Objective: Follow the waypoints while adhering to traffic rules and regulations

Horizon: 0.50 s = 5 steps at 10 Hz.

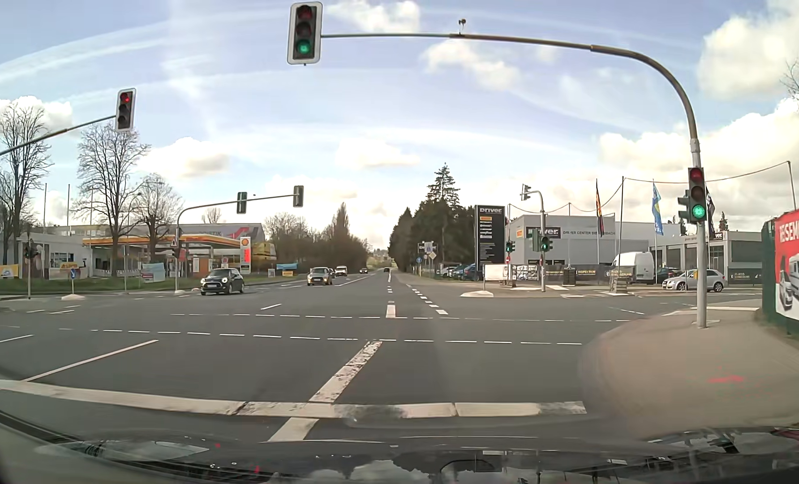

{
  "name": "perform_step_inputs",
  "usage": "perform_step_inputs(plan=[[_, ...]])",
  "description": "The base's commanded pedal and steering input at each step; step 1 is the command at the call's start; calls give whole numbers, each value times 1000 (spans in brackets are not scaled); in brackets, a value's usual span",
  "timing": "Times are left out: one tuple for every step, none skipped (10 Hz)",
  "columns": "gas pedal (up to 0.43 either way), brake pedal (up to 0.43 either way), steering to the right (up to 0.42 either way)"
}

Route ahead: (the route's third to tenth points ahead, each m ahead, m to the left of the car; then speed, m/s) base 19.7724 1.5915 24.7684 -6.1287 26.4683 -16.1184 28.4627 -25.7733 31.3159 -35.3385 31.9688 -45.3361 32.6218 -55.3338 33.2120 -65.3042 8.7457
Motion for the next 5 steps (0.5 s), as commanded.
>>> perform_step_inputs(plan=[[0,0,77],[0,0,87],[0,0,100],[0,0,112],[0,0,121]])
